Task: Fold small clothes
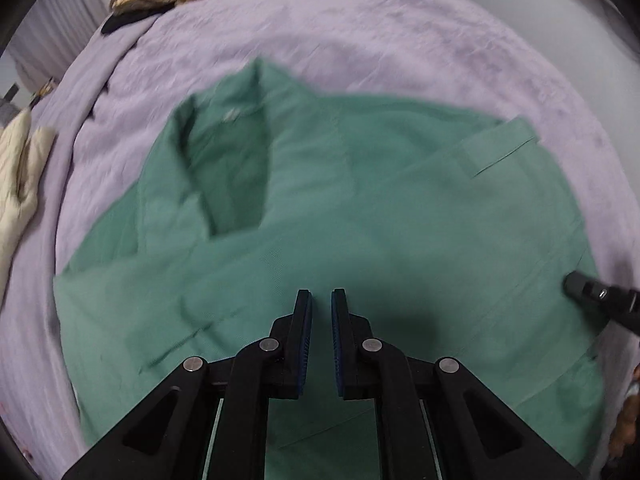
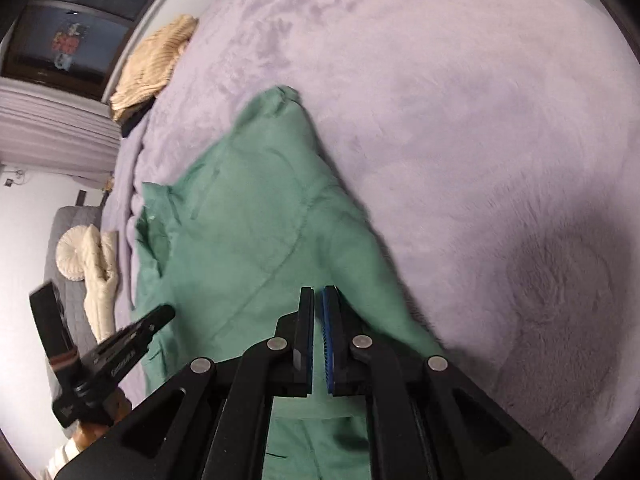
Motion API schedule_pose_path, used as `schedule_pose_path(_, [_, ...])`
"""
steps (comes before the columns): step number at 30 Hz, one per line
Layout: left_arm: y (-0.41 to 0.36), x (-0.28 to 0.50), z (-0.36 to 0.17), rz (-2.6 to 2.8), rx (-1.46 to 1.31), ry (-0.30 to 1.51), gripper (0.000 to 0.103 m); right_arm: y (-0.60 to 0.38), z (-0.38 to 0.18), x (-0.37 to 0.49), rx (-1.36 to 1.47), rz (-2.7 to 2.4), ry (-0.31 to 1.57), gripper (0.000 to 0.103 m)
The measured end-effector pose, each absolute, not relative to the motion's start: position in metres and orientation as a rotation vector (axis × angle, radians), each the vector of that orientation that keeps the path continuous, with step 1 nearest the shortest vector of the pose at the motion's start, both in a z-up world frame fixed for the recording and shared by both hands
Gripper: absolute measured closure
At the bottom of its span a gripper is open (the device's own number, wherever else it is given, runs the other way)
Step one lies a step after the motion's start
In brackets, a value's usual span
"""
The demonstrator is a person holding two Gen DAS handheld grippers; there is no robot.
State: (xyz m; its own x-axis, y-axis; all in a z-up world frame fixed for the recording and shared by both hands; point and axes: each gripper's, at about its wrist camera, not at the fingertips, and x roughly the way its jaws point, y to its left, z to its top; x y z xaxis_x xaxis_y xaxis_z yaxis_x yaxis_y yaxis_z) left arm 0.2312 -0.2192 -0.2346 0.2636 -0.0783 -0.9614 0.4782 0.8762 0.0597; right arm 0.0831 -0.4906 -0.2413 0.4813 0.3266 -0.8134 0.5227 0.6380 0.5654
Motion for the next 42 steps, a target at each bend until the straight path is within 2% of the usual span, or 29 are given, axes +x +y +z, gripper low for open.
schedule_pose_path(5, [-0.131,0.236,-0.239,-0.388,0.153,1.281,0.092,-0.507,-0.242,0.057,0.964,-0.188,1.081,0.103])
schedule_pose_path(10, [-0.096,0.235,-0.215,-0.286,0.179,1.259,0.092,-0.492,-0.221,0.056,0.891,-0.217,1.120,0.095])
schedule_pose_path(13, [-0.079,0.228,-0.206,-0.260,0.190,1.266,0.092,-0.476,-0.205,0.049,0.865,-0.209,1.129,0.074])
schedule_pose_path(14, [-0.071,0.224,-0.204,-0.256,0.174,1.275,0.092,-0.470,-0.200,0.045,0.862,-0.206,1.134,0.063])
schedule_pose_path(15, [-0.065,0.219,-0.202,-0.250,0.164,1.282,0.092,-0.465,-0.197,0.042,0.860,-0.204,1.139,0.060])
schedule_pose_path(19, [-0.051,0.200,-0.200,-0.210,0.180,1.321,0.092,-0.433,-0.189,0.031,0.826,-0.165,1.202,0.060])
schedule_pose_path(23, [-0.043,0.179,-0.199,-0.204,0.178,1.339,0.091,-0.399,-0.182,0.027,0.782,-0.124,1.255,0.048])
schedule_pose_path(26, [-0.038,0.165,-0.194,-0.157,0.202,1.340,0.002,-0.382,-0.175,0.026,0.772,-0.095,1.273,0.048])
schedule_pose_path(30, [-0.031,0.152,-0.183,-0.173,0.188,1.323,0.001,-0.361,-0.165,0.028,0.738,-0.060,1.295,0.043])
schedule_pose_path(34, [-0.021,0.149,-0.182,-0.149,0.130,1.359,0.001,-0.331,-0.169,0.045,0.749,0.009,1.305,0.043])
schedule_pose_path(35, [-0.017,0.147,-0.181,-0.137,0.123,1.358,0.001,-0.321,-0.172,0.053,0.746,0.039,1.304,0.050])
schedule_pose_path(36, [-0.015,0.146,-0.180,-0.127,0.125,1.356,0.001,-0.308,-0.177,0.064,0.744,0.078,1.303,0.076])
schedule_pose_path(37, [-0.012,0.144,-0.179,-0.118,0.131,1.352,0.001,-0.296,-0.183,0.073,0.746,0.109,1.311,0.090])
schedule_pose_path(38, [-0.009,0.142,-0.178,-0.107,0.141,1.348,0.001,-0.283,-0.190,0.083,0.745,0.133,1.325,0.096])
schedule_pose_path(42, [0.009,0.135,-0.177,-0.076,0.164,1.355,0.001,-0.238,-0.221,0.123,0.693,0.191,1.365,0.096])
